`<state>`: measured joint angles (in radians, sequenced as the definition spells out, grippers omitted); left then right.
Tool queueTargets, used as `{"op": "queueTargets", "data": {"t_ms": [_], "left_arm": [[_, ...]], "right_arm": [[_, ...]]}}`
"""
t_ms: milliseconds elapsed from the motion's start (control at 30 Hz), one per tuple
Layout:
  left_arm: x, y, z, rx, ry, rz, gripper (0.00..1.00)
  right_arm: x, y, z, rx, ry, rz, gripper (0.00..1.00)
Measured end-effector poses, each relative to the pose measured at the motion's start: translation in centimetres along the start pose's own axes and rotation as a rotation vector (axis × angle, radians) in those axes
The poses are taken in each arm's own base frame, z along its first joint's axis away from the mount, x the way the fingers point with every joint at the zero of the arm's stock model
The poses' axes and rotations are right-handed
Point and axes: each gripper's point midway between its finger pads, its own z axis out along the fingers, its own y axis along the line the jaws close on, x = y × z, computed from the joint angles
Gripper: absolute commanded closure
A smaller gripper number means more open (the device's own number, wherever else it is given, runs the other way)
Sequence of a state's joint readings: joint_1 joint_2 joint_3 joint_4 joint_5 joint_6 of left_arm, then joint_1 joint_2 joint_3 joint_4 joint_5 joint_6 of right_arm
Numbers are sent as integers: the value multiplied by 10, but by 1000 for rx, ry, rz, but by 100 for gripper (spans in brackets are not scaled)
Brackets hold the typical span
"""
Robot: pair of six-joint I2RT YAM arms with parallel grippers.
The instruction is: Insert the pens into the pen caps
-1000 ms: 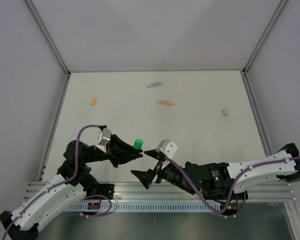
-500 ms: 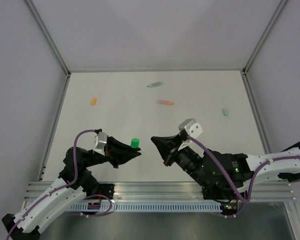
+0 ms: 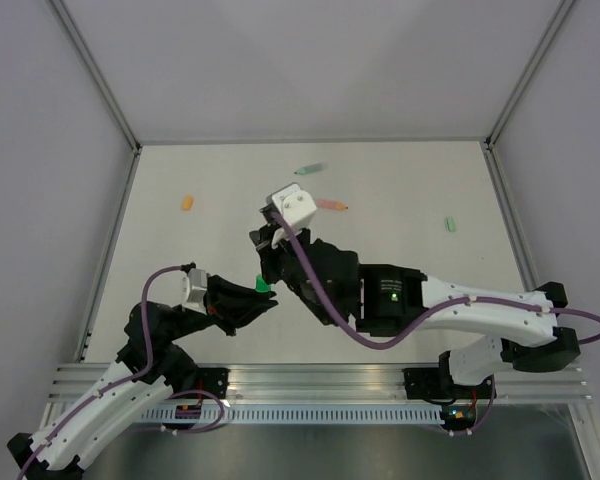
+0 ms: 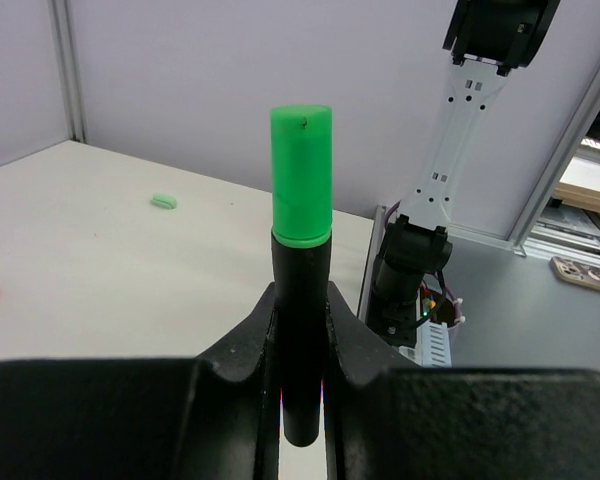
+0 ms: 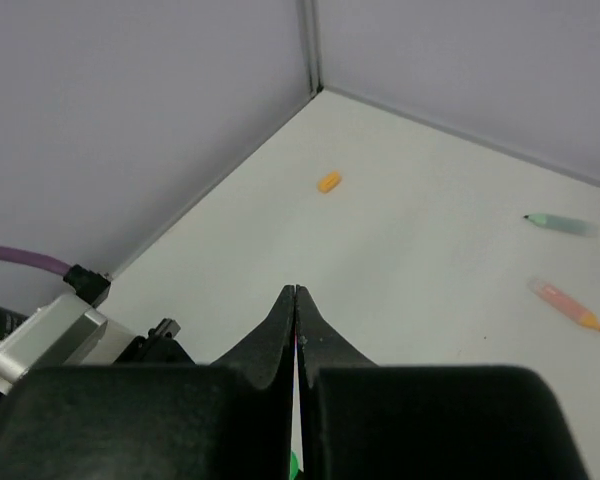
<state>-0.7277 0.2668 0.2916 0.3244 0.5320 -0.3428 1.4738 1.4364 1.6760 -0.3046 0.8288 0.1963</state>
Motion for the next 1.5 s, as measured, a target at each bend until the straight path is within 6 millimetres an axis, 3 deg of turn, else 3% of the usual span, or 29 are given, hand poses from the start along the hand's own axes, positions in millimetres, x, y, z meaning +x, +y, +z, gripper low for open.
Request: {"op": "queueTargets", "data": {"t_ms": [233,467,1000,1300,1500], "left_arm": [[1,0,-1,1,-1,9,98],[30,3,-8,-8,67,-28,98],[44,3,-15,-15,100,-50,98],[51,9,-14,-39,121,-73,98],[73,16,-14,-68,207,-131,98]], "right_arm": [[78,23,13,-96,145,-31,100],[113,19,17,-85,139,59,100],[129,14,14,-103,66,309,100],[136,9,20,-88,39,360,100],[158,4,21,-76,36,384,100]]}}
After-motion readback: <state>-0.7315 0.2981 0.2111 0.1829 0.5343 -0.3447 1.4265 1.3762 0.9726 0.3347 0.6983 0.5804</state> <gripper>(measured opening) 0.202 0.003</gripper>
